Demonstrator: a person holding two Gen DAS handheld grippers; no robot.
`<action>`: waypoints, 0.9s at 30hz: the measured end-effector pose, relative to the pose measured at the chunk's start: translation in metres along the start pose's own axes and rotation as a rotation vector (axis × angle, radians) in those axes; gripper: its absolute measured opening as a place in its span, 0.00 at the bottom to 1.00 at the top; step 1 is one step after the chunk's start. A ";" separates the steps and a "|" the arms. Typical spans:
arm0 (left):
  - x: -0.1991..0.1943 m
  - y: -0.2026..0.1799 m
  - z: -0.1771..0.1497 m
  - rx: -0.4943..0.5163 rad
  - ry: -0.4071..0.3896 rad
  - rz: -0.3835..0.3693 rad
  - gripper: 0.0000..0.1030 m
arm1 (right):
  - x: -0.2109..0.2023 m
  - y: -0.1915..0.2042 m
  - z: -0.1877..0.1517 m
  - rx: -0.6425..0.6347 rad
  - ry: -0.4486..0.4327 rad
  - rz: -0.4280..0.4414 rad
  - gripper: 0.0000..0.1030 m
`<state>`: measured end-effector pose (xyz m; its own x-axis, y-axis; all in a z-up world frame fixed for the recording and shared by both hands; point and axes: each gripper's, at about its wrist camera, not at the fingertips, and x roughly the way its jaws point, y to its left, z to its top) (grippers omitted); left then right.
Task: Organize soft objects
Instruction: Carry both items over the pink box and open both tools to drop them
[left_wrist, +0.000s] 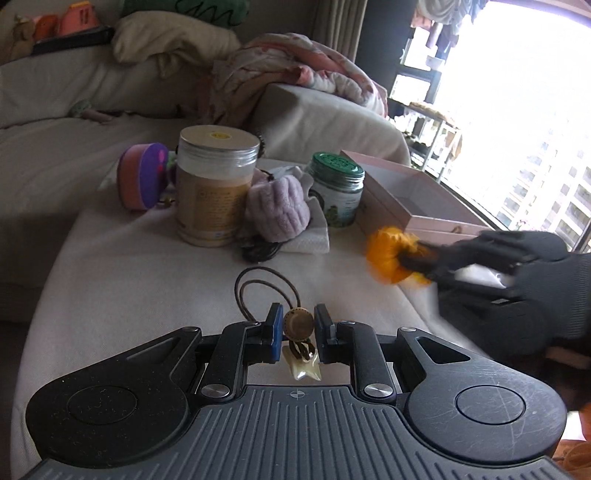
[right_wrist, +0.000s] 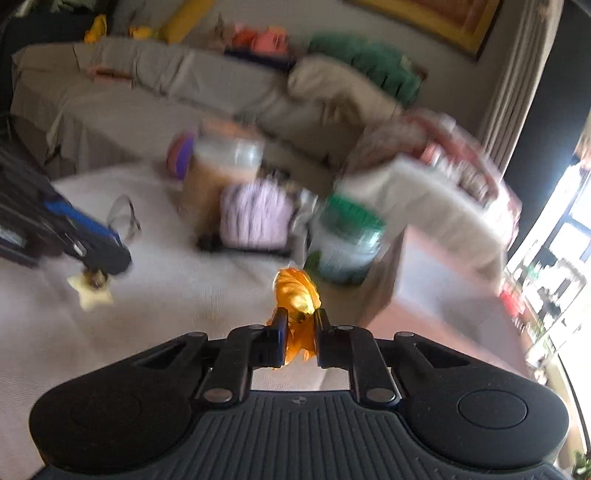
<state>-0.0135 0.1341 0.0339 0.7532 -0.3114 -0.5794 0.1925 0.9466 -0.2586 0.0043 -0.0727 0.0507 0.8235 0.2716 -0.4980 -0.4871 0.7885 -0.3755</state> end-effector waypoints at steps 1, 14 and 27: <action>-0.001 -0.003 0.000 0.001 0.001 -0.006 0.20 | -0.013 -0.003 0.002 0.008 -0.028 -0.005 0.08; 0.025 -0.095 0.022 0.201 0.080 -0.265 0.20 | -0.142 -0.106 -0.037 0.236 -0.097 -0.192 0.09; 0.201 -0.151 0.165 0.112 0.197 -0.219 0.22 | -0.112 -0.159 -0.094 0.435 0.010 -0.249 0.09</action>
<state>0.2127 -0.0581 0.0845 0.5517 -0.5087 -0.6609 0.4132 0.8551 -0.3131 -0.0380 -0.2803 0.0925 0.8955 0.0427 -0.4429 -0.1082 0.9864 -0.1237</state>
